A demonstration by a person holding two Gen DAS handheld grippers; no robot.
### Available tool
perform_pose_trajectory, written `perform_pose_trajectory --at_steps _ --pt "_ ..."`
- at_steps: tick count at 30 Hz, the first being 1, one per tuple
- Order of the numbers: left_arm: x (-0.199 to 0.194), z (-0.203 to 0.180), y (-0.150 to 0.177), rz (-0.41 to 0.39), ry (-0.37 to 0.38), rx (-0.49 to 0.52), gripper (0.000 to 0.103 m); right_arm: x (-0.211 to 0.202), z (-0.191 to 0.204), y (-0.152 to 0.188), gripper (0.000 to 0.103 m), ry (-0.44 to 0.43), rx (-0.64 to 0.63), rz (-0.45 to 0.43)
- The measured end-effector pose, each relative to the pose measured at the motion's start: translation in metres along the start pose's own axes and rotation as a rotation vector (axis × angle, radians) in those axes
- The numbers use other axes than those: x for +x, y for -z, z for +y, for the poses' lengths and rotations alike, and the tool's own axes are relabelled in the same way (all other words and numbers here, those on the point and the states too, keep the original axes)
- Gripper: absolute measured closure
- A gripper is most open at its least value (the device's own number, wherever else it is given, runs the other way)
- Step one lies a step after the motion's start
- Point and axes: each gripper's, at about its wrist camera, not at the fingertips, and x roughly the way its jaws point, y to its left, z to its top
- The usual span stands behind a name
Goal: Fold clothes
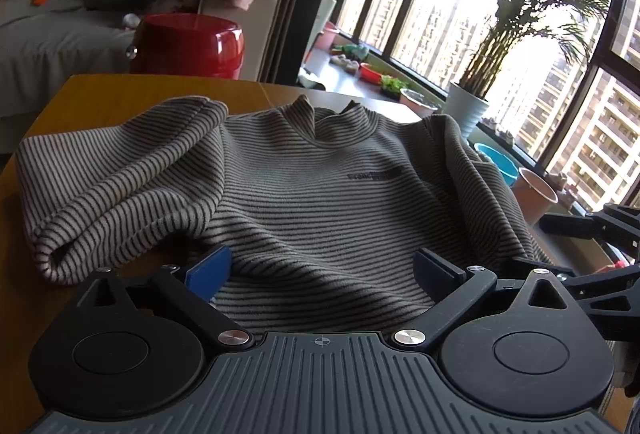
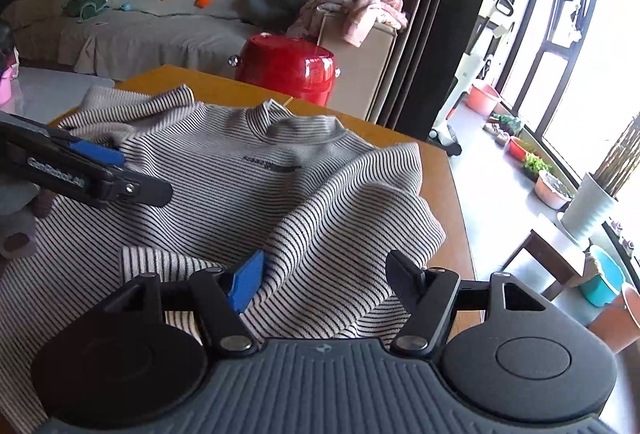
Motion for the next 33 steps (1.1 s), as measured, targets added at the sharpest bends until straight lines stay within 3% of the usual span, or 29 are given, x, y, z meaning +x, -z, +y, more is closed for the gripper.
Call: perform_pose_trajectory --at_steps 5,8,11,12,13,14,15,18,22,26,29,33 --pt "-0.001 0.000 0.000 0.005 -0.005 0.002 0.002 -0.016 0.027 0.004 0.034 -0.177 -0.092 0.010" --pt "-0.001 0.000 0.000 0.006 -0.003 0.002 0.001 -0.007 0.048 0.016 0.033 -0.226 -0.156 0.068" --pt "-0.001 0.000 0.000 0.007 0.000 0.001 0.001 0.000 0.056 0.023 0.030 -0.170 -0.192 0.065" --pt "-0.001 0.000 0.000 0.008 0.001 0.000 0.001 0.001 0.054 0.021 0.034 -0.143 -0.185 0.063" --pt "-0.001 0.000 0.000 0.008 0.002 -0.001 0.001 0.003 0.051 0.019 0.043 -0.107 -0.177 0.062" --pt "0.000 0.000 0.000 0.008 0.002 -0.002 0.000 0.006 0.045 0.017 0.075 -0.078 -0.164 0.069" --pt "0.000 0.000 0.000 0.008 0.003 -0.002 0.000 0.007 0.035 0.015 0.091 -0.071 -0.122 0.074" --pt "-0.001 0.001 0.000 0.008 0.005 -0.004 0.000 0.003 -0.005 -0.001 0.093 -0.058 0.041 0.054" --pt "0.000 0.001 0.000 0.008 0.007 -0.004 0.000 -0.030 -0.108 -0.064 0.094 0.195 0.240 -0.181" --pt "0.000 0.000 0.000 0.007 0.005 -0.002 0.000 -0.061 -0.183 -0.119 0.094 0.286 0.433 -0.356" --pt "0.000 0.000 0.000 0.007 0.006 -0.003 0.000 -0.061 -0.181 -0.142 0.094 0.277 0.397 -0.369" --pt "0.000 -0.001 0.000 0.006 0.005 -0.002 0.000 -0.042 -0.157 -0.158 0.094 0.188 0.367 -0.352"
